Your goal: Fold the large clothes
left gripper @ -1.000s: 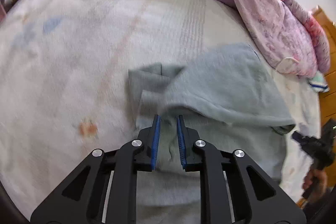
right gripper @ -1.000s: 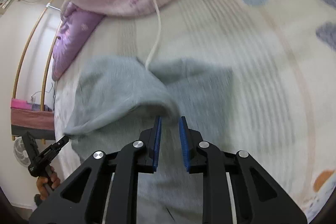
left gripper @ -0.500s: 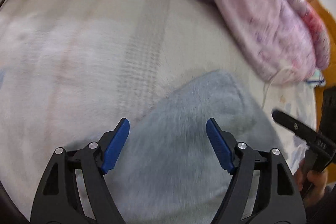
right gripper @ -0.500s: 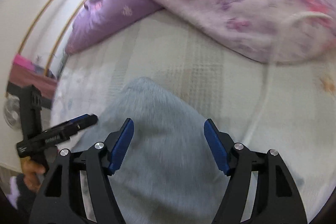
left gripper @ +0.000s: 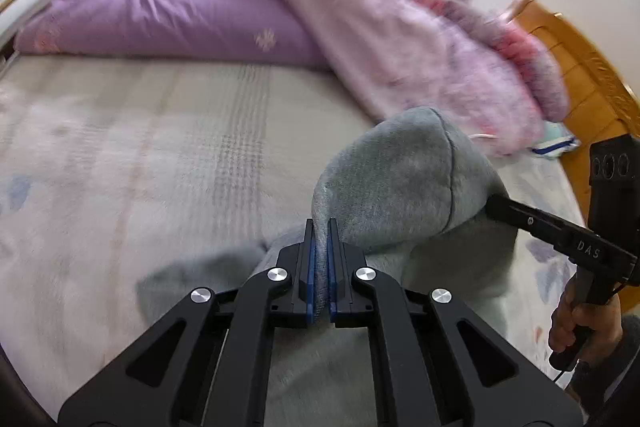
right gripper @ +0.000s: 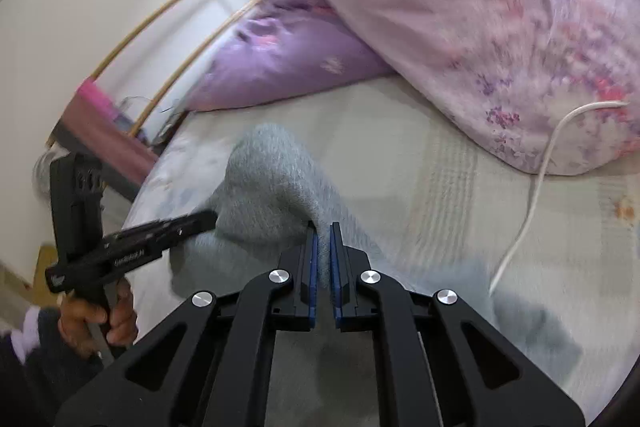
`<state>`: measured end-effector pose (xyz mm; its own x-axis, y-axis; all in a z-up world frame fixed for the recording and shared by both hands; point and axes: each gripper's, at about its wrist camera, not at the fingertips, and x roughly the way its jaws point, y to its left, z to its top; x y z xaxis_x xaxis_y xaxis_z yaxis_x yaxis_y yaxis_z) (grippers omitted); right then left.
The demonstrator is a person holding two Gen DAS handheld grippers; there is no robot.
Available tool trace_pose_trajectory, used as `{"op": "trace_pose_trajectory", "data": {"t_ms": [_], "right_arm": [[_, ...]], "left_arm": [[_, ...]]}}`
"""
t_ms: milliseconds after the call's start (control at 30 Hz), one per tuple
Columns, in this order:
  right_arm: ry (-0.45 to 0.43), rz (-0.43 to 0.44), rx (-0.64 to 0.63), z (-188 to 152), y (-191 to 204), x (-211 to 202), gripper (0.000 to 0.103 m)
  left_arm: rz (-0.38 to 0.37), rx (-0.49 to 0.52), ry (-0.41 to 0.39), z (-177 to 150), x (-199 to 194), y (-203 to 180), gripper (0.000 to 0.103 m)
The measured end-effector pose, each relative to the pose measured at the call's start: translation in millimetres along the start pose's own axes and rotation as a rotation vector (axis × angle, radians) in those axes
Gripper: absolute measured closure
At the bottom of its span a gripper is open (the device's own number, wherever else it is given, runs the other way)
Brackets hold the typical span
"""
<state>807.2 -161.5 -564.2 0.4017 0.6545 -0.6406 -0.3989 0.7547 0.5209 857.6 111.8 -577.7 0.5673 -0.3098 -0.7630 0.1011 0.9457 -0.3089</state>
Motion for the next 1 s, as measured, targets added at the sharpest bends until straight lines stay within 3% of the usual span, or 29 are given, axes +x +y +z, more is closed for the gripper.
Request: {"op": "trace_pose_trajectory", "data": {"t_ms": [67,133,233,267,367,433,500,567,633,700,767,833,933,1000], "right_arm": [[0.006,0.004,-0.026,-33,22,-25,0.097],[0.067,-0.011,-0.016,-78,38,-41,0.094],[0.183,-0.050,0.019,-130,48,-45,0.093],[0.240,-0.063,0.084,-155,44,-44,0.093],[0.323,-0.092,0.214,-189,38,-48,0.093],[0.312,-0.094,0.256,-197,40,-59,0.093],[0.285,-0.110,0.286,-193,45,-71,0.091],[0.231,-0.112,0.323,-184,49,-80,0.091],[0.169,-0.132,0.338,-171,51,-79,0.091],[0.135,-0.128,0.350,-151,52,-63,0.091],[0.150,-0.101,0.358,-137,51,-33,0.091],[0.236,-0.127,0.406,-145,43,5,0.091],[0.379,-0.204,0.457,-184,32,37,0.096],[0.434,-0.223,0.513,-214,24,45,0.101]], "left_arm": [[-0.014,-0.001,-0.020,-27,-29,-8,0.096],[-0.006,-0.035,0.000,-64,-52,-9,0.094],[0.061,-0.086,0.097,-125,-71,-2,0.088],[0.078,-0.097,0.138,-141,-74,1,0.082],[0.100,-0.184,0.258,-181,-84,11,0.080],[0.085,-0.259,0.253,-188,-95,13,0.080],[0.057,-0.286,0.208,-181,-104,7,0.072],[0.011,-0.277,0.153,-164,-106,-10,0.052],[-0.048,-0.262,0.100,-145,-102,-28,0.050],[-0.056,-0.246,0.112,-132,-84,-43,0.044],[-0.021,-0.212,0.172,-133,-55,-51,0.044],[0.032,-0.204,0.332,-151,-14,-52,0.045],[0.115,-0.208,0.512,-192,16,-41,0.045],[0.105,-0.251,0.542,-214,16,-32,0.045]]}}
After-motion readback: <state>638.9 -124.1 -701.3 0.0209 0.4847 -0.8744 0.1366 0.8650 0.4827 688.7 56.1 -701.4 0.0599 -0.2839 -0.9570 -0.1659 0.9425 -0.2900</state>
